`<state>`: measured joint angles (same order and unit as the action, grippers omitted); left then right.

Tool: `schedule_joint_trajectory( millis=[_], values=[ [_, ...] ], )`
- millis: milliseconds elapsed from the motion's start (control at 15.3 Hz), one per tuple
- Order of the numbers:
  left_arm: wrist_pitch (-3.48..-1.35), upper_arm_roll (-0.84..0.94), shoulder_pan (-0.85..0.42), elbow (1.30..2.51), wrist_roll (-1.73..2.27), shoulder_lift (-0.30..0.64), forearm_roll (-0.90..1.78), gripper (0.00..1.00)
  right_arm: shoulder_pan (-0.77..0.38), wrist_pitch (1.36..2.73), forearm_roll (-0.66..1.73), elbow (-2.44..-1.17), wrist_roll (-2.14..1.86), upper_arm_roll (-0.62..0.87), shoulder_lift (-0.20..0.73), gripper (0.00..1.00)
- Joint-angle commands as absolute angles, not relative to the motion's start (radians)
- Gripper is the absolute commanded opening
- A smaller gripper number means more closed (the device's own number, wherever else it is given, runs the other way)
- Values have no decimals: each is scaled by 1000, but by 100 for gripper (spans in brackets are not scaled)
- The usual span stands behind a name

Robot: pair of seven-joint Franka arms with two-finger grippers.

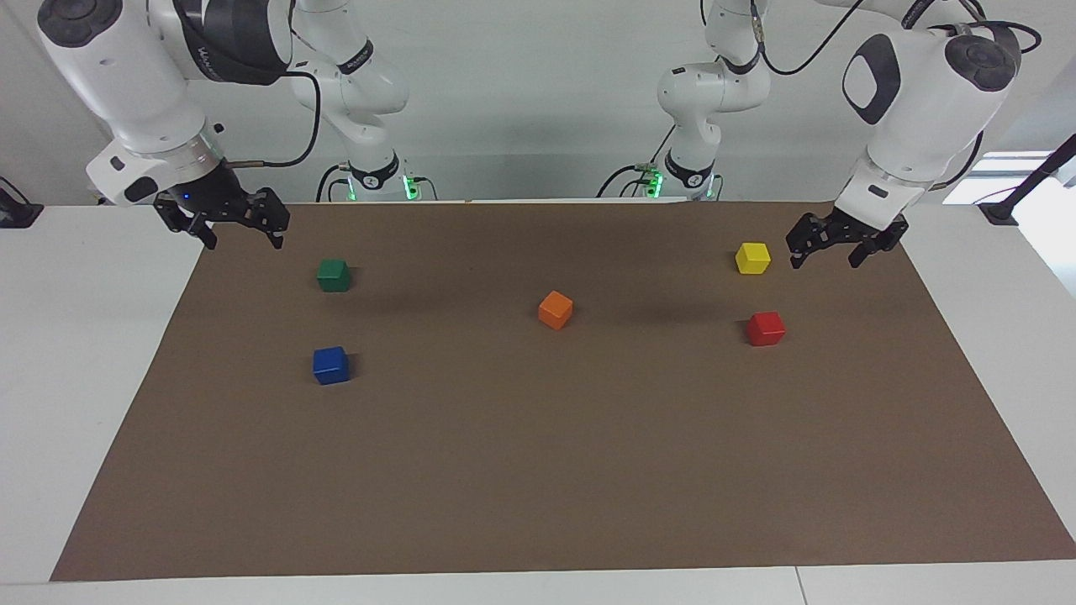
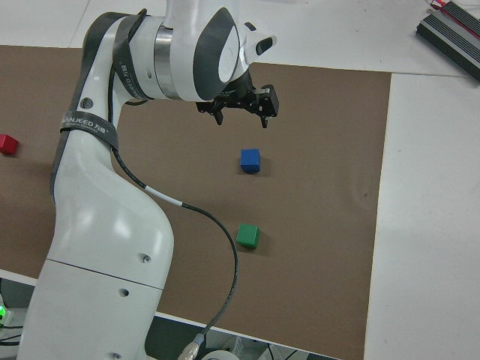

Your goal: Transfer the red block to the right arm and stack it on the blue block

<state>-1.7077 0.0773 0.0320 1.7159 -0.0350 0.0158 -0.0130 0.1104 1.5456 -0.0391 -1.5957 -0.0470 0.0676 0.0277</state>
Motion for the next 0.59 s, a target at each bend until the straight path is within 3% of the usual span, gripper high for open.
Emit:
schedule_joint_trajectory(
  millis=[0, 524],
  values=[
    [-1726, 86, 43, 1733, -26, 6, -17, 100, 126, 1552, -41, -1615, -61, 78, 12, 100],
    [-1726, 61, 43, 1779, -26, 2, -15, 100, 126, 1552, -41, -1615, -61, 78, 12, 100]
  ],
)
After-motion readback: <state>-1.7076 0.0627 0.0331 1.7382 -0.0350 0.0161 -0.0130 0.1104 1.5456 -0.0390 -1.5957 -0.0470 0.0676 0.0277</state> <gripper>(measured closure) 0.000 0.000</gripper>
